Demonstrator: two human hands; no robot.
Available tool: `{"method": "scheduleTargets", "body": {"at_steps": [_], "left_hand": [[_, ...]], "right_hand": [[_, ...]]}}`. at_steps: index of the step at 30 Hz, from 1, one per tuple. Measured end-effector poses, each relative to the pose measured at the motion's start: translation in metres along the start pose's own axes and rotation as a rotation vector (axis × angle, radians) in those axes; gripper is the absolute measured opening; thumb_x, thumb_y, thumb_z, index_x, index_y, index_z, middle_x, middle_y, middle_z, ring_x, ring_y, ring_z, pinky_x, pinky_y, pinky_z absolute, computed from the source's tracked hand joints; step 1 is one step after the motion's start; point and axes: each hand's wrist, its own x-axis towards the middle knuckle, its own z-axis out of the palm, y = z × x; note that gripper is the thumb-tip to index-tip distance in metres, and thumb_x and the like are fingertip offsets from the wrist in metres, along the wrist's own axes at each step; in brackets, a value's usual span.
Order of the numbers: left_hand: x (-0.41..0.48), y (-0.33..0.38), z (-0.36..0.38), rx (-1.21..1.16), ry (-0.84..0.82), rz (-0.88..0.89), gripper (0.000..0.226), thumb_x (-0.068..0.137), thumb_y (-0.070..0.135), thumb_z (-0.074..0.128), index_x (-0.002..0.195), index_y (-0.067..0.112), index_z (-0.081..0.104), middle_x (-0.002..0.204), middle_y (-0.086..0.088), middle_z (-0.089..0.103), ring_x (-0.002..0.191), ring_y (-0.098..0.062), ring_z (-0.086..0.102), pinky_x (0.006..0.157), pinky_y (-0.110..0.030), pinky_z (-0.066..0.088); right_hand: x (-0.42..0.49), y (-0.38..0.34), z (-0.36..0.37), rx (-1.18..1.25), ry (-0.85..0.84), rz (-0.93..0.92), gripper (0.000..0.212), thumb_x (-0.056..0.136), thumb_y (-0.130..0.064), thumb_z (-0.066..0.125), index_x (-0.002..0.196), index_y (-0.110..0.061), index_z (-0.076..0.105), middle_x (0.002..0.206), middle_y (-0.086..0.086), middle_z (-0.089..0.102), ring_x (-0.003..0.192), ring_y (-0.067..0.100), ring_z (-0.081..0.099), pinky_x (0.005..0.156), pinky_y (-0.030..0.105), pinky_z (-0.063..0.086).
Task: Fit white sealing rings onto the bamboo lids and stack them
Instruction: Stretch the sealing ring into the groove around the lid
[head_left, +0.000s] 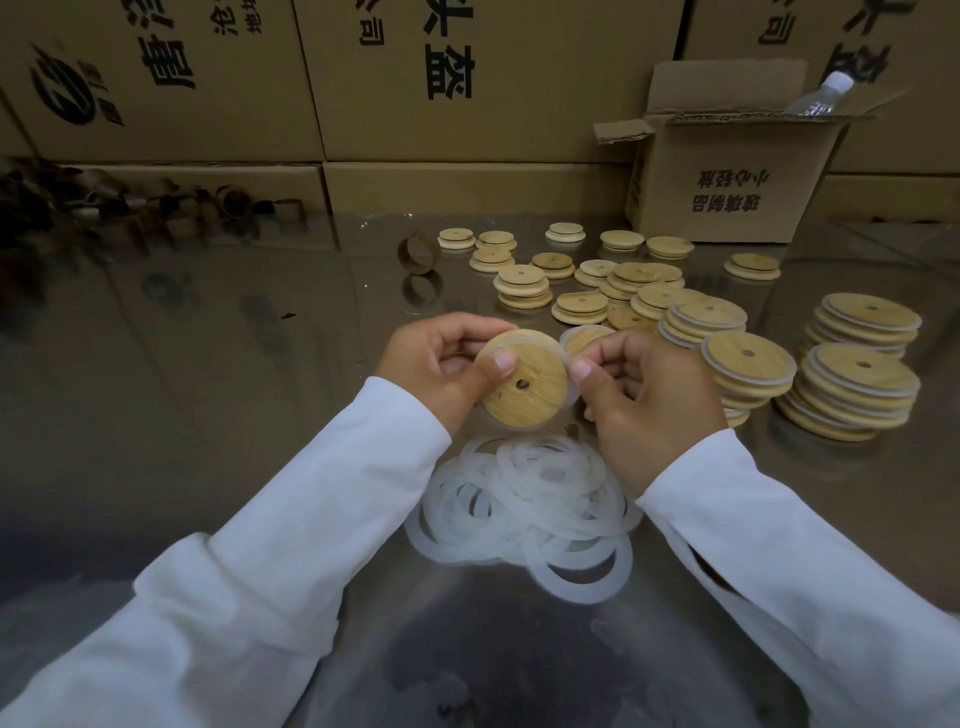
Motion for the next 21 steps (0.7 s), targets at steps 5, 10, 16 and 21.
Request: {"method": "scheduleTargets", "body": {"at_steps": [5,10,16,21], "left_hand": [[-0.0003,0.0010,0.0007,0.032,0.006,0.019,0.023,0.082,-0.004,0.059,0.090,0.017,0.063,0.079,-0.003,0.065,0.064,-0.001,0.063,0.057,-0.013,0.050],[-0.0004,0.0017,0.0026,0.059,0.014,0.030,0.021,0.083,-0.004,0.059,0.093,0.014,0.063,0.079,-0.001,0.064,0.064,0.001,0.063,0.057,-0.011,0.048],[0.0004,-0.0002,0.0048,0.040,0.041,0.010,0.020,0.084,-0.004,0.057,0.091,0.014,0.064,0.075,-0.001,0.064,0.062,0.000,0.062,0.058,-0.014,0.052],[0.0011,-0.0016,0.0031,0.054,0.041,0.024,0.021,0.084,-0.003,0.058,0.087,0.016,0.064,0.076,0.001,0.065,0.064,-0.001,0.063,0.059,-0.013,0.050]], "right_hand": [[-0.0009,-0.0014,0.0005,-0.001,-0.003,0.008,0.027,0.086,-0.012,0.059,0.067,-0.030,0.052,0.068,-0.008,0.058,0.066,0.014,0.058,0.063,0.024,0.048],[-0.0003,-0.0025,0.0015,-0.049,-0.003,0.025,0.027,0.088,-0.012,0.056,0.068,-0.030,0.049,0.069,-0.009,0.056,0.068,0.011,0.057,0.063,0.024,0.046],[-0.0004,-0.0047,0.0015,-0.067,-0.016,0.048,0.027,0.089,-0.012,0.055,0.068,-0.029,0.048,0.069,-0.007,0.056,0.070,0.014,0.056,0.069,0.030,0.048],[-0.0009,-0.0052,0.0020,-0.047,-0.008,0.061,0.025,0.088,-0.012,0.056,0.069,-0.027,0.049,0.071,-0.006,0.057,0.071,0.014,0.057,0.070,0.032,0.050]]}}
